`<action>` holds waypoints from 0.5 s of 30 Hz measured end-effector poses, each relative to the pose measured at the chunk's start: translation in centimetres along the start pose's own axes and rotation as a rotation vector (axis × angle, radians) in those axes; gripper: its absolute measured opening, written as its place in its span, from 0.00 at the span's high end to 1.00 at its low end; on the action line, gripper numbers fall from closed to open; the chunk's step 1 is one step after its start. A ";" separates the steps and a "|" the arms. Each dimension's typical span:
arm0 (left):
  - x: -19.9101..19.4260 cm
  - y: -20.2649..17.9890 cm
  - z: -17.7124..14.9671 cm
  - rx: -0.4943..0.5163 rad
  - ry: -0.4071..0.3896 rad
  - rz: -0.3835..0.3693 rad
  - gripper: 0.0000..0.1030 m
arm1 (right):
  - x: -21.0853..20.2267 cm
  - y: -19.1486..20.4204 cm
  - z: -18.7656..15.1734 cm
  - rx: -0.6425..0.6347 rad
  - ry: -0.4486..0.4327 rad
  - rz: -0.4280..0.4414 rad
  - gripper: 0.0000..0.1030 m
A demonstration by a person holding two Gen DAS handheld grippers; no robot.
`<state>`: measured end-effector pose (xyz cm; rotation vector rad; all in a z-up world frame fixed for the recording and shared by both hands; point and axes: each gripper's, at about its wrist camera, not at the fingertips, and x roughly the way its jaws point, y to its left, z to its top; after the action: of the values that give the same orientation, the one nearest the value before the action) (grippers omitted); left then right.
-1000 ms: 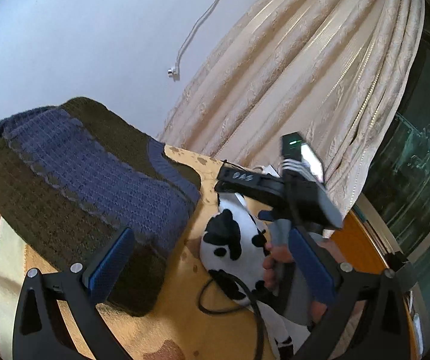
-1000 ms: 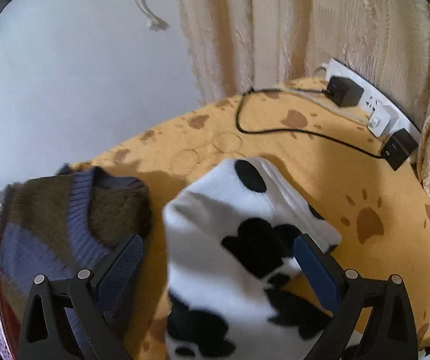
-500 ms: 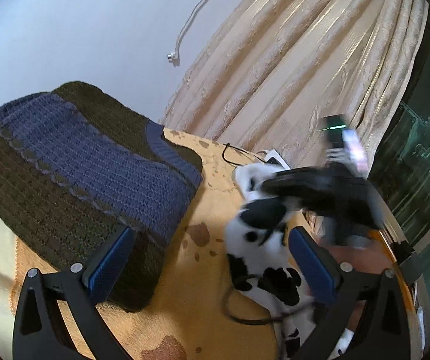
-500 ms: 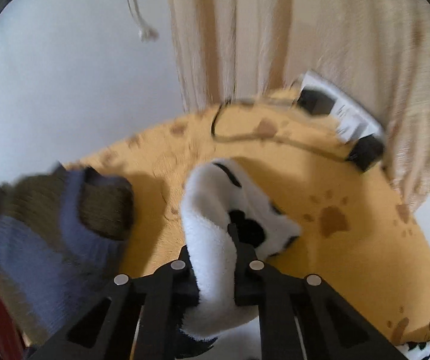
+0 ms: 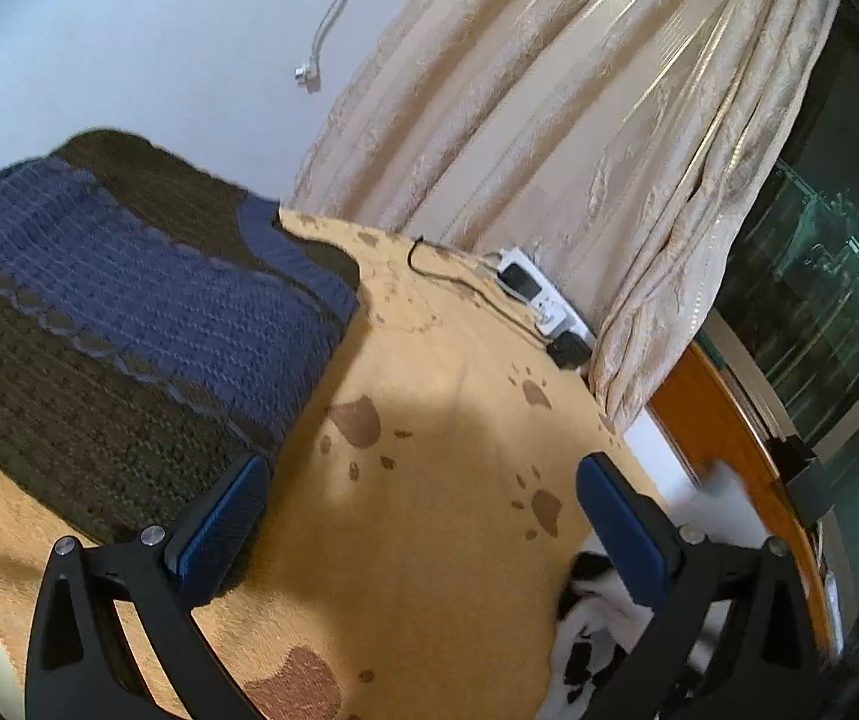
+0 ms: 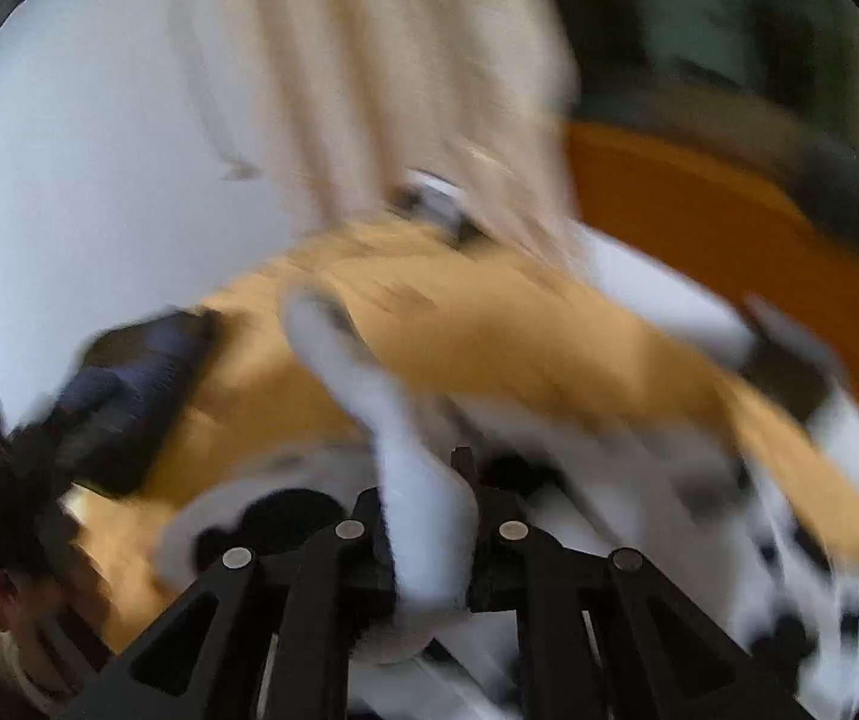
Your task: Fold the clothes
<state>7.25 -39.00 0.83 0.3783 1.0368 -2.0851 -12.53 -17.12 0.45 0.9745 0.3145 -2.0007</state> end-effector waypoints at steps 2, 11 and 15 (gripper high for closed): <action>0.3 0.0 -0.1 0.000 0.020 0.002 0.00 | -0.2 -3.3 -3.7 0.102 0.025 -0.066 0.79; 1.9 -1.3 -1.1 0.069 0.089 0.015 0.00 | -3.7 -6.0 -8.2 0.226 -0.040 -0.278 0.32; 2.1 -1.6 -1.2 0.081 0.102 0.016 0.00 | -3.9 -3.6 -6.2 0.193 -0.082 -0.290 0.32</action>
<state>4.58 -38.52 -0.25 0.5361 1.0067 -2.1169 -10.92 -9.32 -1.22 1.0076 0.2312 -2.3636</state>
